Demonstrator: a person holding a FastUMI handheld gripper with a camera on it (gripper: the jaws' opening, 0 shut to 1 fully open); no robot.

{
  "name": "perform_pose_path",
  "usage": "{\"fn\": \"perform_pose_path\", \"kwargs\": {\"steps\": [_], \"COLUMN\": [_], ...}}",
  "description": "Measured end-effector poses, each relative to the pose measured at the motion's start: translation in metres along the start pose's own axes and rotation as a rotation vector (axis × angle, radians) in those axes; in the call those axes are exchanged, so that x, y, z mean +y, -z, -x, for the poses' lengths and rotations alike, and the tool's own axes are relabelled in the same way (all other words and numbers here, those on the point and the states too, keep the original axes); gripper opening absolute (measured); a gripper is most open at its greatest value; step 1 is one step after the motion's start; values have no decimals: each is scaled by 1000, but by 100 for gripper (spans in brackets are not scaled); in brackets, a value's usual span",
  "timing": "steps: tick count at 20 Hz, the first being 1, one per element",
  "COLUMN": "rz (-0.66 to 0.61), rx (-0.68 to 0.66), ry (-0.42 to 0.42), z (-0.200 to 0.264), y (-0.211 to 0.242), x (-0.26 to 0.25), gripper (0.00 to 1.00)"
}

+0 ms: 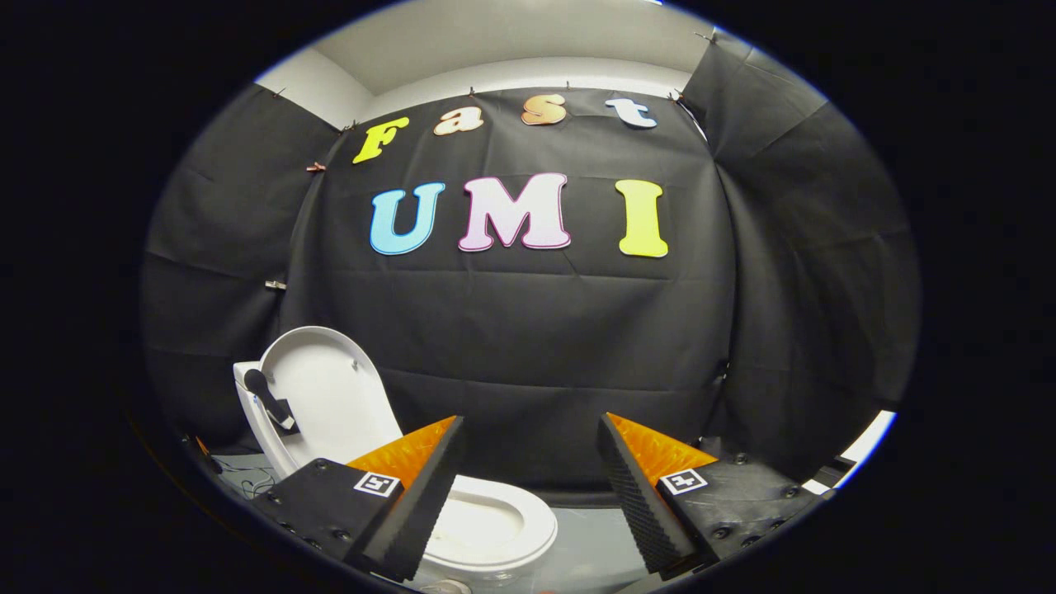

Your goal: Open the toilet lid.

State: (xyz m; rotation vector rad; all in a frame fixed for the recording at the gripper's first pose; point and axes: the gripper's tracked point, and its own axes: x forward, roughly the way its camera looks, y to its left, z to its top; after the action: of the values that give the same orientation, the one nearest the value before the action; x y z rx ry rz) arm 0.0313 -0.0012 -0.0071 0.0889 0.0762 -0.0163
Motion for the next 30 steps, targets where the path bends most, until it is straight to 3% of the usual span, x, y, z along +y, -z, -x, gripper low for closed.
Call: {"fn": "perform_pose_path", "kwargs": {"steps": [30], "rz": [7], "rx": [-8], "ry": [-2], "z": [1], "y": [-1], "x": [2], "gripper": [98]}}
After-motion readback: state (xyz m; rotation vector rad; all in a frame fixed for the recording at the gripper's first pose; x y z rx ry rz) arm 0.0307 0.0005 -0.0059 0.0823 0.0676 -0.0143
